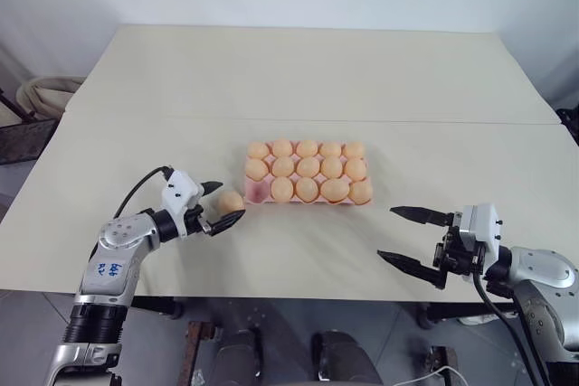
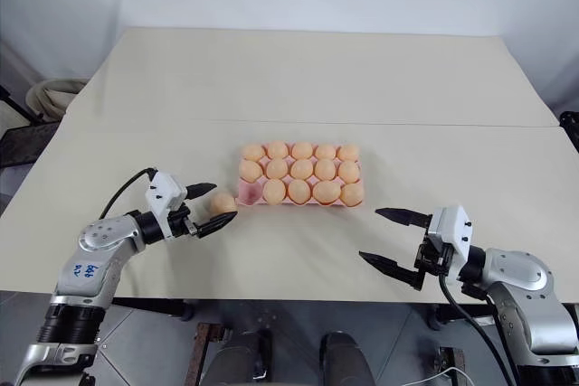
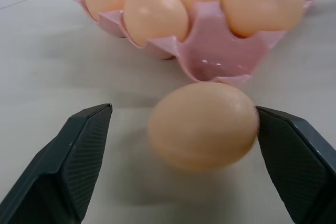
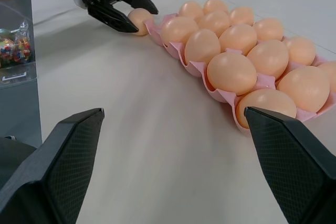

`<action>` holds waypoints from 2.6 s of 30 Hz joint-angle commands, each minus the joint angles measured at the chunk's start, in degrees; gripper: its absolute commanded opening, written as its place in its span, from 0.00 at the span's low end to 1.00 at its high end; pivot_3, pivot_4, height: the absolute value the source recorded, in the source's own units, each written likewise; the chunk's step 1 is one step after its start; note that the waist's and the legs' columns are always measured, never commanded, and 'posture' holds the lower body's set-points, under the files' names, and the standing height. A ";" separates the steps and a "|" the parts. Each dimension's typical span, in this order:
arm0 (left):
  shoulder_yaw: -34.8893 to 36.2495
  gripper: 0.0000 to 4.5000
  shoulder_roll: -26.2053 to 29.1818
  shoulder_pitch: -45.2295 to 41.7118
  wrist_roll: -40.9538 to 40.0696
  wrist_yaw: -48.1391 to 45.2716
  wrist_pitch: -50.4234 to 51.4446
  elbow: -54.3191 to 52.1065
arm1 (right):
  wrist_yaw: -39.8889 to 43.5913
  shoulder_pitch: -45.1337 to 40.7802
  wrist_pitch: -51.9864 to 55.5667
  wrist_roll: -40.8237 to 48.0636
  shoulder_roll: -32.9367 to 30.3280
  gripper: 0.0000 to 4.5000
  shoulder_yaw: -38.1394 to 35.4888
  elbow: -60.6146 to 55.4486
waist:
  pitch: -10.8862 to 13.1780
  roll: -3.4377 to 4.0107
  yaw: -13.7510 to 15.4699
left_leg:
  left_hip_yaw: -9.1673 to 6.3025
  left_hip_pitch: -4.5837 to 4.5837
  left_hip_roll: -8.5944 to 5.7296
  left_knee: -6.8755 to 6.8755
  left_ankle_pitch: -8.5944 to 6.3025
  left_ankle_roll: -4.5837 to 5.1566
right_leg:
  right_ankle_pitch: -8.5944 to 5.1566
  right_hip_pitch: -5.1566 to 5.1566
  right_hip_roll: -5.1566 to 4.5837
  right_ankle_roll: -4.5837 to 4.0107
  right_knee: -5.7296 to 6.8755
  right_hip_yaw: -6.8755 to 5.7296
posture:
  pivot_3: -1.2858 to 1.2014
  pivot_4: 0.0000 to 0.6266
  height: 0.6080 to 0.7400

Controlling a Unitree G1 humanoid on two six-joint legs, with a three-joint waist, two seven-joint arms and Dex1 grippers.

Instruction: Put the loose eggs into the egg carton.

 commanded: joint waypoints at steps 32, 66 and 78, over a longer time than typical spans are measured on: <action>-2.59 0.81 -3.97 -7.74 -3.01 -5.35 -3.38 1.26 | -2.44 1.64 -1.12 0.86 1.15 1.00 -0.90 -2.33 | 0.00 0.00 1.34 | 0.02 0.01 0.03 0.08 0.05 0.03 | 0.08 0.05 0.16 0.12 -0.02 0.05 | 0.52 0.24 1.00; -0.28 0.48 -3.92 -12.60 -0.21 -5.49 -7.14 19.28 | -2.93 1.70 -0.85 0.79 1.56 1.00 -0.03 -2.86 | 0.00 0.00 1.35 | 0.05 0.00 0.04 0.17 0.07 0.03 | 0.09 0.02 0.14 0.12 0.10 0.05 | 0.52 0.24 1.00; 2.50 0.43 -1.57 -8.83 -10.74 -11.30 1.43 0.29 | -3.55 1.24 0.39 1.25 0.99 1.00 -0.01 -3.68 | 0.00 0.00 1.34 | 0.04 -0.01 0.06 0.21 0.06 -0.01 | 0.09 0.02 0.13 0.11 0.12 0.09 | 0.52 0.24 1.00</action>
